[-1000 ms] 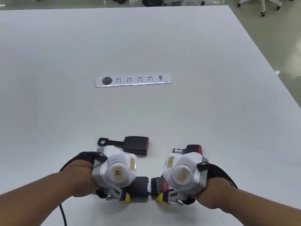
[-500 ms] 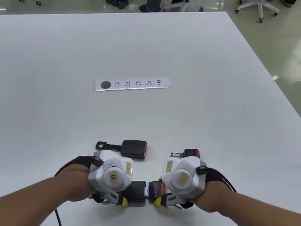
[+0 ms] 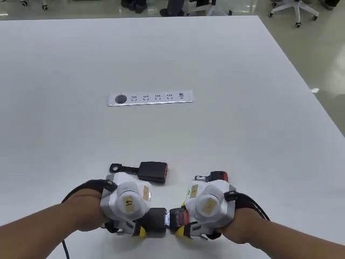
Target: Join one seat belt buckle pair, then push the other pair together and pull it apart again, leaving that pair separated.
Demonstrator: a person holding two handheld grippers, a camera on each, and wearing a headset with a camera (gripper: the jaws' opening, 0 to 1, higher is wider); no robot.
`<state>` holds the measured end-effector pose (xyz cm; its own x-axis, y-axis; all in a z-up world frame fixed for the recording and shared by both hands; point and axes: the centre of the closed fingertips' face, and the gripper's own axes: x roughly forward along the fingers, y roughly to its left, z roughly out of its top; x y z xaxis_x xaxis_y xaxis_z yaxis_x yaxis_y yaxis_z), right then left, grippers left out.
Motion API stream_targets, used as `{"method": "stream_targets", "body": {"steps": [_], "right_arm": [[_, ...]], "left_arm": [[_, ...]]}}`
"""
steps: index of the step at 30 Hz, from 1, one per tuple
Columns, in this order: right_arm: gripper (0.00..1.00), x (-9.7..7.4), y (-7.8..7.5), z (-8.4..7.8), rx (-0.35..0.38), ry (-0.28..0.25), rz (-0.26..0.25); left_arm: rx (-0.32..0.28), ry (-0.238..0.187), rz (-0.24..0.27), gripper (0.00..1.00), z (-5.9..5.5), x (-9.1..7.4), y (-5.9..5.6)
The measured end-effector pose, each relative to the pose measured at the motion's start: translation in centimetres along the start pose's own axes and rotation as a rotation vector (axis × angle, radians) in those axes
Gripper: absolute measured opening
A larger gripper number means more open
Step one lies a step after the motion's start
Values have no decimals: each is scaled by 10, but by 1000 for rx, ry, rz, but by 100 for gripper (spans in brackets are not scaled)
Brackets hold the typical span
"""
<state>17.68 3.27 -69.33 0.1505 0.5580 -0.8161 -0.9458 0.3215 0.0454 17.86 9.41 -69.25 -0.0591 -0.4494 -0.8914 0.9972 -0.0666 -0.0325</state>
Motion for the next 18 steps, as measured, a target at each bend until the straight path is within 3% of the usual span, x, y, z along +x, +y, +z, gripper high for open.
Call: {"method": "stream_targets", "body": {"steps": [6,18], "right_arm": [[32,1,-1,-1,-4,-1,0],[33,-6,-5,-11,11,-27,-11]], "left_arm": [[-1,-8,-1,33,1,-1,-1],[-26,-68,8,33,0,-3,-2]]}}
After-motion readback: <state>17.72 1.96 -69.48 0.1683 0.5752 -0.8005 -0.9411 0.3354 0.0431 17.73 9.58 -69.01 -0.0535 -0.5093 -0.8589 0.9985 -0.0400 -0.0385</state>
